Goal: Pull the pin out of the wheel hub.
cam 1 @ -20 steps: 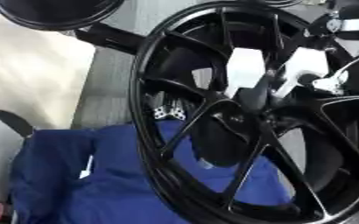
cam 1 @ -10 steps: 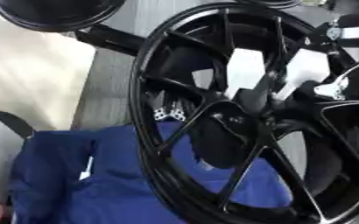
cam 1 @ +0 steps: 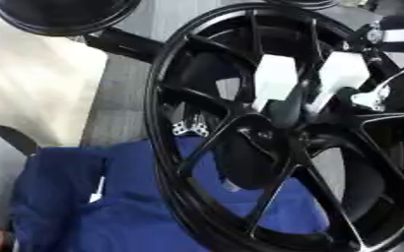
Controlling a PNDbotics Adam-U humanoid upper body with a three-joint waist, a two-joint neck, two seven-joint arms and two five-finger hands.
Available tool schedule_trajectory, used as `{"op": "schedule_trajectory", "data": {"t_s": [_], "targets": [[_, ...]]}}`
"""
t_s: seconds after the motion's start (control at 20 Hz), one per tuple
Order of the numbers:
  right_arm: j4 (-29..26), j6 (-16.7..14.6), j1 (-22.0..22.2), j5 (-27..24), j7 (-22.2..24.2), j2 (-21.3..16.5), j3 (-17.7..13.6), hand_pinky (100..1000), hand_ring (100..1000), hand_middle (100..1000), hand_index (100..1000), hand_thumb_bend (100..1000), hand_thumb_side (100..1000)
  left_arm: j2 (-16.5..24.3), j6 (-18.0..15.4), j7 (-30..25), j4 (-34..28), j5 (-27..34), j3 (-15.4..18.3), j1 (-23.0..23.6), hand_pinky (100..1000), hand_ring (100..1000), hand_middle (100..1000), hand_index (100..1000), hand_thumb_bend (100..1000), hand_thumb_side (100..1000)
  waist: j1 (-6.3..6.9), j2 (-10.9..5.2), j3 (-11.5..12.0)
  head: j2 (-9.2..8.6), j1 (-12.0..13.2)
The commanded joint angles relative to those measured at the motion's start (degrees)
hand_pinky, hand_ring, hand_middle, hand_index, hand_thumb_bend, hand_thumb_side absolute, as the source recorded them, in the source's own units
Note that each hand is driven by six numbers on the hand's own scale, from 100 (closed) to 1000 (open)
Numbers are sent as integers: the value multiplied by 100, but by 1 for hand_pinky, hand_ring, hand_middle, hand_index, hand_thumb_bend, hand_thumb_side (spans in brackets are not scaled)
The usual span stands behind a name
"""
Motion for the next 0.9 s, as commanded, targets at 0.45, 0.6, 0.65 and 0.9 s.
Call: {"op": "schedule_trajectory", "data": {"t_s": [0.45,0.6,0.65,0.9], "targets": [[-317,205,-66,-493,-598,-122,-286,648,506,401,508,100,116,37,12,-1,-110,22,58,-23,745,713,640,732,405,484,37,-130,-28,-41,13],[-516,315,-68,-630,-759,-160,-496,633,490,369,469,100,100,38,13,0,-110,26,61,-21,746,712,639,732,405,484,39,-143,-39,-35,23],[-575,348,-71,-671,-802,-180,-574,630,485,362,458,100,100,38,14,1,-110,26,63,-19,746,713,639,732,405,484,39,-147,-43,-30,26],[-742,446,-103,-817,-948,-276,-1004,622,474,345,428,100,100,47,13,13,-110,21,75,-3,746,712,638,732,405,484,45,-180,-70,-4,51]]}}
